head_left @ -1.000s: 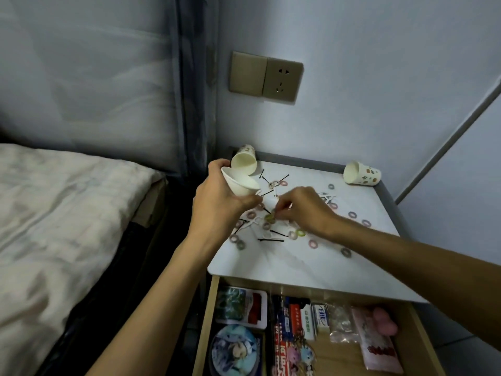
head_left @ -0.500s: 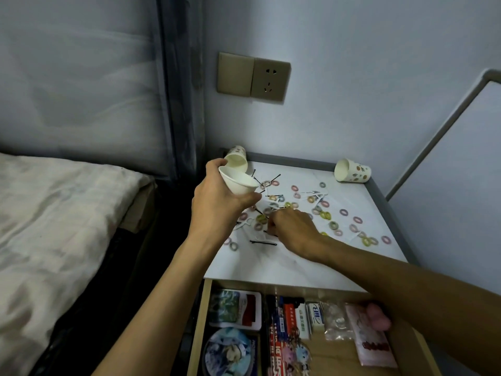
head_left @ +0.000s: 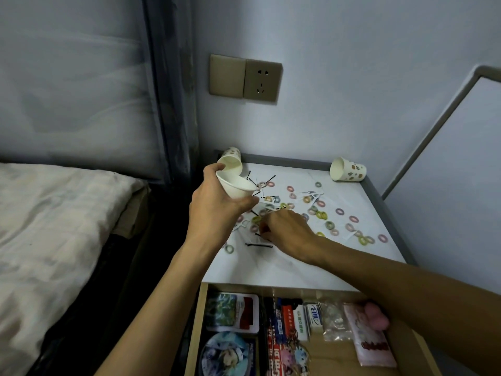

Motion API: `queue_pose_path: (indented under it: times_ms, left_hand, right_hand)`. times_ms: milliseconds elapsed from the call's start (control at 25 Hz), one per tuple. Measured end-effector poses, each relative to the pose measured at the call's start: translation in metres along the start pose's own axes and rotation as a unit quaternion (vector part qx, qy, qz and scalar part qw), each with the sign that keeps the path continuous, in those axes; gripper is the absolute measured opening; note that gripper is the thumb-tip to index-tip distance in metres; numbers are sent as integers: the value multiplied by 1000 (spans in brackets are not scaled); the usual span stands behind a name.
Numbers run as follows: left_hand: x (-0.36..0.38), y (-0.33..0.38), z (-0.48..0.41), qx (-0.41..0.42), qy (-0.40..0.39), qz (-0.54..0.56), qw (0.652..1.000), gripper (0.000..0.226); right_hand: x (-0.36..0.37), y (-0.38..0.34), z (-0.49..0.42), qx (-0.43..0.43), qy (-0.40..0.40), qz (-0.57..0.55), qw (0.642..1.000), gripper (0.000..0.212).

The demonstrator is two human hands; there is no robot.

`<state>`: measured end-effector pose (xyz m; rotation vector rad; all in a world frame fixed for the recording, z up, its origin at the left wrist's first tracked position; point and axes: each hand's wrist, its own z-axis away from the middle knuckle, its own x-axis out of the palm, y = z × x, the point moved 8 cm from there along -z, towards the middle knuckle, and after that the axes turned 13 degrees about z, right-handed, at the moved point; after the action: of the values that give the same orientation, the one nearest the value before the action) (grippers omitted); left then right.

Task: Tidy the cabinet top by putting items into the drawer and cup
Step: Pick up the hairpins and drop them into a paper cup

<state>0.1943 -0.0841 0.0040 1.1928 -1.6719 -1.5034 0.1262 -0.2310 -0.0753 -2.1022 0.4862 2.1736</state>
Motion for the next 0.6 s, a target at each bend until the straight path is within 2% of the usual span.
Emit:
queue_pose_path:
  times_ms: [80,160,280,400,600]
  left_hand:
    - [0,0,0,1,1,4,1000,82]
    - [1,-2,0,0,0,4,1000,82]
    - [-1,-2,0,2,1,3,1000,82]
    - [-2,-1,-3,4,8,8,1000,82]
    - [0,1,-3,4,11,-4,1000,81]
  right_hand:
    - [-8,-12,1,-53,17,92,994,11]
    - [-13,-19,3,-107,19,189,976,22]
    - [-10,-16,1,-142,9,262,954,34]
    - [-7,-11,-2,-144,3,233,962,34]
    - [-29,-6,3,-122,36,109,986,15]
